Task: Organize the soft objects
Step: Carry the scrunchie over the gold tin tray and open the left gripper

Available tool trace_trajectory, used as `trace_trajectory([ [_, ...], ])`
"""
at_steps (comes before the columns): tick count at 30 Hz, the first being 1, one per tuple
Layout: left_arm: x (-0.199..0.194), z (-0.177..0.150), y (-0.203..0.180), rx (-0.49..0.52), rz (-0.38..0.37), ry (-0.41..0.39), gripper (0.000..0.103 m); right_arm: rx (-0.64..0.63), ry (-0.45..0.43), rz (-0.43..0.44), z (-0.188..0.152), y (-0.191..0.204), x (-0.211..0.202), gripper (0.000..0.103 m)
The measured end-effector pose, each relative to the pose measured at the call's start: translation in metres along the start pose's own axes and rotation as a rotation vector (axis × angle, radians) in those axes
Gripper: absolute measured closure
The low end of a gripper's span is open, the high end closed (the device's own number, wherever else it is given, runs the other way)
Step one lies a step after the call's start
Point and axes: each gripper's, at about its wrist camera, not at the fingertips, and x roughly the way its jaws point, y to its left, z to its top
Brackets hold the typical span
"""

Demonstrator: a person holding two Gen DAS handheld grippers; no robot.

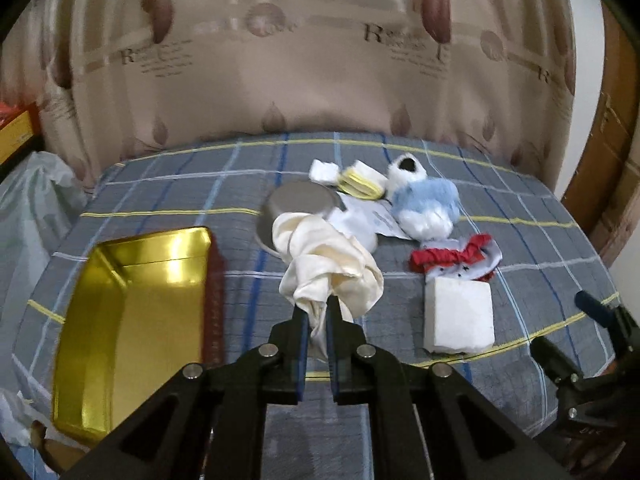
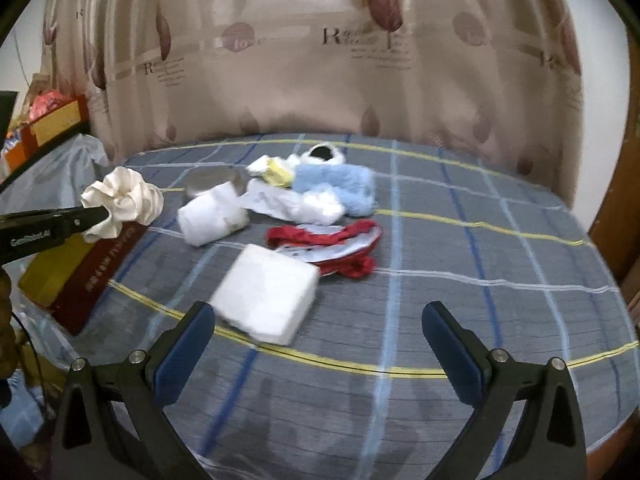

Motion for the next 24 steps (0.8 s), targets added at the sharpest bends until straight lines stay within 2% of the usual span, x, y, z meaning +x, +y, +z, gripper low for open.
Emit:
trace_trajectory([
  [5, -0.016, 0.003, 0.033, -0.051, 0.055, -0.019, 0.095, 0.031, 0.046, 0.030, 0.006, 0.009, 0.014, 0.000],
  [9, -0.019, 0.005, 0.065, -0.092, 0.099, -0.017, 0.095, 0.008, 0.080, 0.001, 0.006, 0.021, 0.028, 0.000],
  [16, 0.009, 0.010, 0.140, -0.159, 0.201, 0.066, 0.095, -0.006, 0.148, -0.061, 0.006, 0.024, 0.053, 0.000],
  [20, 0.034, 0.007, 0.169, -0.178, 0.187, 0.143, 0.091, 0.049, 0.200, -0.047, 0.008, 0.019, 0.065, 0.000],
  [22, 0.043, 0.004, 0.175, -0.183, 0.178, 0.164, 0.084, 0.073, 0.228, -0.040, 0.008, 0.018, 0.070, 0.000],
  [24, 0.048, 0.003, 0.175, -0.193, 0.179, 0.175, 0.067, 0.117, 0.259, -0.011, 0.008, 0.017, 0.078, 0.000],
])
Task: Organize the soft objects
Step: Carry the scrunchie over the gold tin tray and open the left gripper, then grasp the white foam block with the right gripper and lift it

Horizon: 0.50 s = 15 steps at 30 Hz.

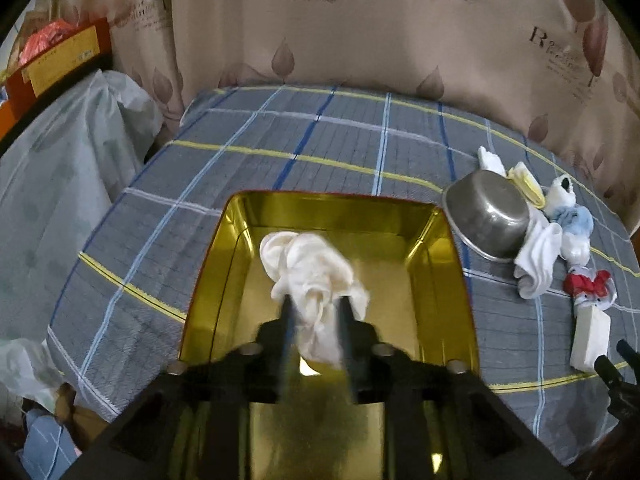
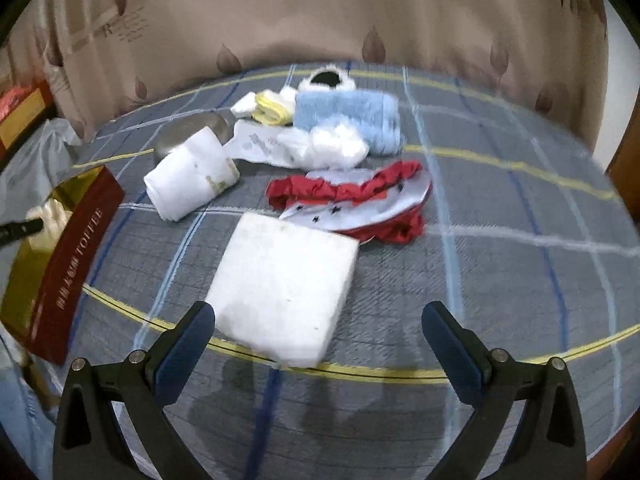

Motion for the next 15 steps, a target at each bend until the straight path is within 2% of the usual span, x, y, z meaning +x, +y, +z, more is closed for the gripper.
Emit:
trace_trajectory([
  [6, -0.022, -0.002, 0.003, -0.055, 0.060, -0.073, 0.059, 0.124, 0.088, 0.054, 0.006, -0.001, 0.018, 0.000],
  [13, -0.064, -0.008, -0.007, -0.056, 0.050, -0.066, 0.057, 0.110, 0.098, 0.012, 0.013, 0.012, 0.023, 0.002],
  [14, -0.070, -0.011, -0.009, -0.054, 0.039, -0.065, 0.057, 0.110, 0.100, 0.013, 0.012, 0.011, 0.025, 0.021],
  [15, -0.076, -0.014, -0.012, -0.053, 0.036, -0.058, 0.057, 0.107, 0.114, 0.029, 0.010, 0.011, 0.027, 0.035],
])
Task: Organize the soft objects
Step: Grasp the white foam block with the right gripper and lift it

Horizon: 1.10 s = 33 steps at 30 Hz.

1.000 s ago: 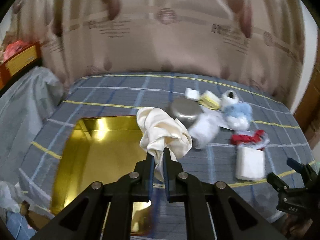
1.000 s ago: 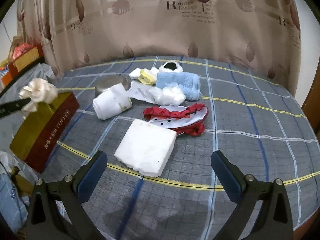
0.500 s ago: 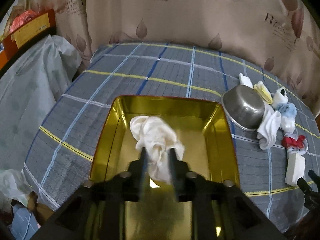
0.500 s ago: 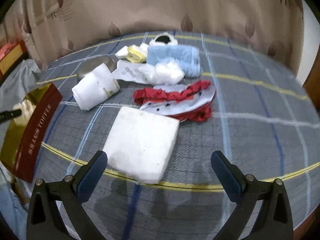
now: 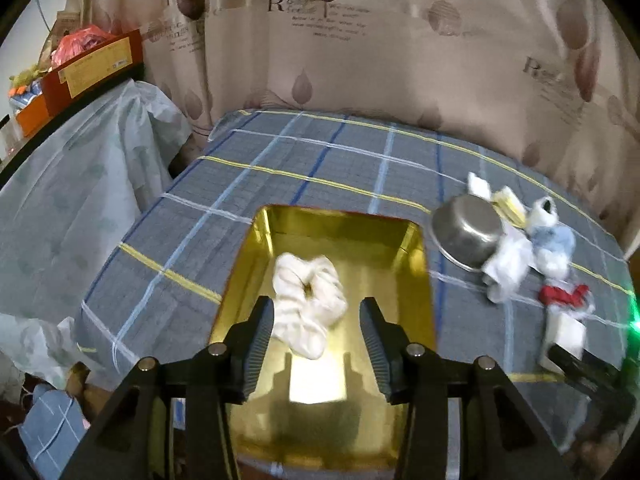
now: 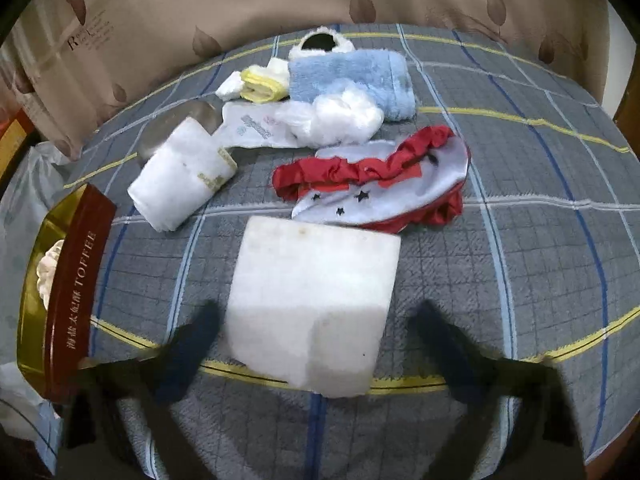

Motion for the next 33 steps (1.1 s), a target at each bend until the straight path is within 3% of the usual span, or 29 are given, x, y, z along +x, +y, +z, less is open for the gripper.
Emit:
trace_trajectory([
  [2, -0.011, -0.010, 0.000, -0.017, 0.001, 0.022, 0.057, -0.026, -0.018, 0.011, 0.000, 0.003, -0.003, 0.037],
  [5, -0.035, -0.033, 0.012, -0.089, 0.000, 0.007, 0.057, -0.046, -0.059, 0.110, -0.005, 0.006, -0.021, 0.038],
  [8, -0.056, -0.060, 0.025, -0.132, 0.086, -0.038, 0.056, -0.110, -0.107, 0.188, -0.003, 0.028, -0.049, 0.038],
  [12, -0.068, -0.088, 0.047, -0.188, 0.150, -0.066, 0.056, -0.251, -0.123, 0.334, 0.012, 0.094, -0.081, 0.038],
  [16, -0.072, -0.092, 0.064, -0.233, 0.217, -0.132, 0.056, -0.400, -0.073, 0.448, 0.032, 0.187, -0.076, 0.037],
  [19, -0.071, -0.095, 0.072, -0.259, 0.256, -0.165, 0.056, -0.484, -0.038, 0.433, 0.040, 0.242, -0.052, 0.036],
  [22, -0.064, -0.098, 0.081, -0.261, 0.288, -0.162, 0.056, -0.492, 0.054, 0.408, 0.045, 0.281, -0.007, 0.036],
  [33, -0.067, -0.097, 0.074, -0.200, 0.344, -0.231, 0.055, -0.463, 0.217, 0.320, 0.054, 0.322, 0.075, 0.036],
])
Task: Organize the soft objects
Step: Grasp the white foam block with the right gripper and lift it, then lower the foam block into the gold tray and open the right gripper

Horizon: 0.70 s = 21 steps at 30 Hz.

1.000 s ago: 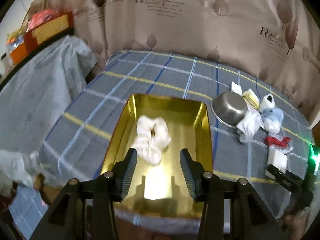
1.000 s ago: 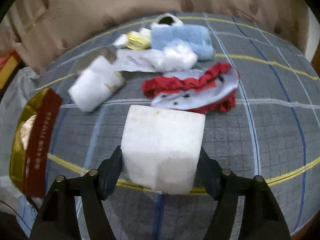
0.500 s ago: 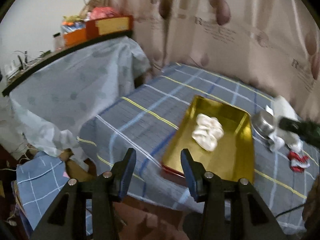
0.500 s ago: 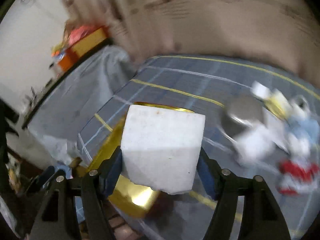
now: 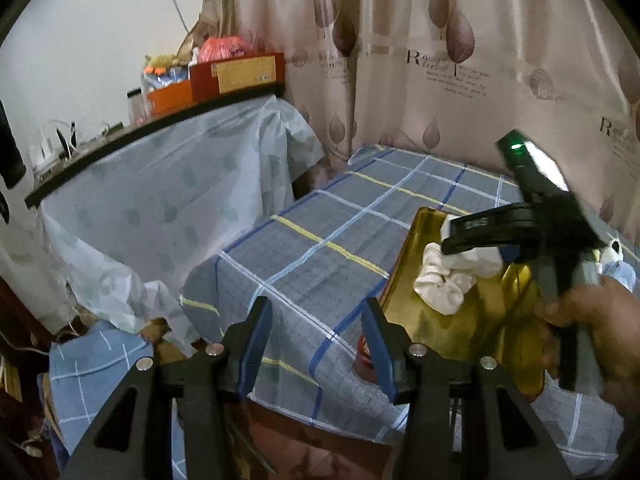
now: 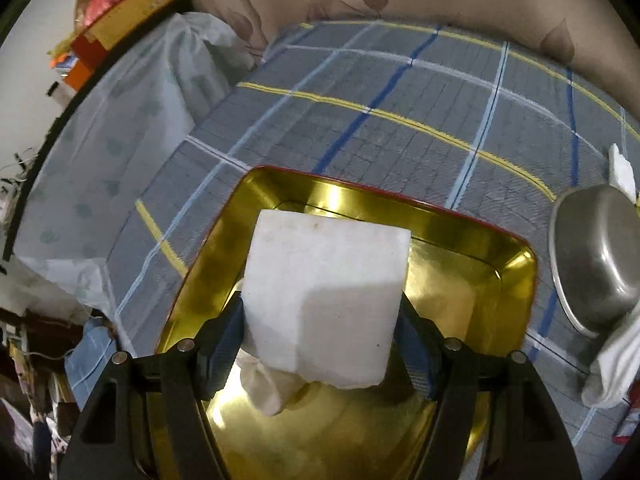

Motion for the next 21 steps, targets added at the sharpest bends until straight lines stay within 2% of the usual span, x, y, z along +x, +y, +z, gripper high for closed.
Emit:
trace_trajectory([
  [4, 0.000, 0.000, -0.005, 0.021, 0.000, -0.003, 0.054, -0.018, 0.019, -0.003, 0.010, 0.011, 0.015, 0.033],
  [7, 0.001, 0.000, -0.005, 0.021, 0.002, 0.002, 0.053, -0.052, -0.001, -0.043, 0.011, 0.020, 0.014, 0.023],
  [8, 0.002, 0.000, -0.004, 0.019, 0.002, 0.002, 0.053, -0.071, -0.029, -0.084, 0.009, 0.022, 0.009, 0.018],
  [11, 0.002, 0.001, -0.003, 0.016, 0.005, 0.002, 0.053, -0.091, -0.101, -0.099, 0.003, 0.023, -0.009, 0.008],
  [15, 0.001, 0.000, -0.005, 0.023, 0.011, -0.006, 0.053, -0.083, -0.223, -0.073, -0.016, 0.015, -0.048, 0.005],
  [17, 0.000, -0.001, -0.008, 0.033, 0.011, -0.010, 0.053, -0.075, -0.309, -0.053, -0.036, 0.004, -0.074, 0.004],
  [19, -0.003, -0.003, -0.011, 0.048, 0.018, -0.020, 0.053, -0.084, -0.376, -0.082, -0.056, -0.005, -0.094, 0.003],
  [21, -0.003, -0.004, -0.014, 0.061, 0.018, -0.022, 0.052, -0.089, -0.441, -0.151, -0.083, -0.021, -0.114, 0.001],
])
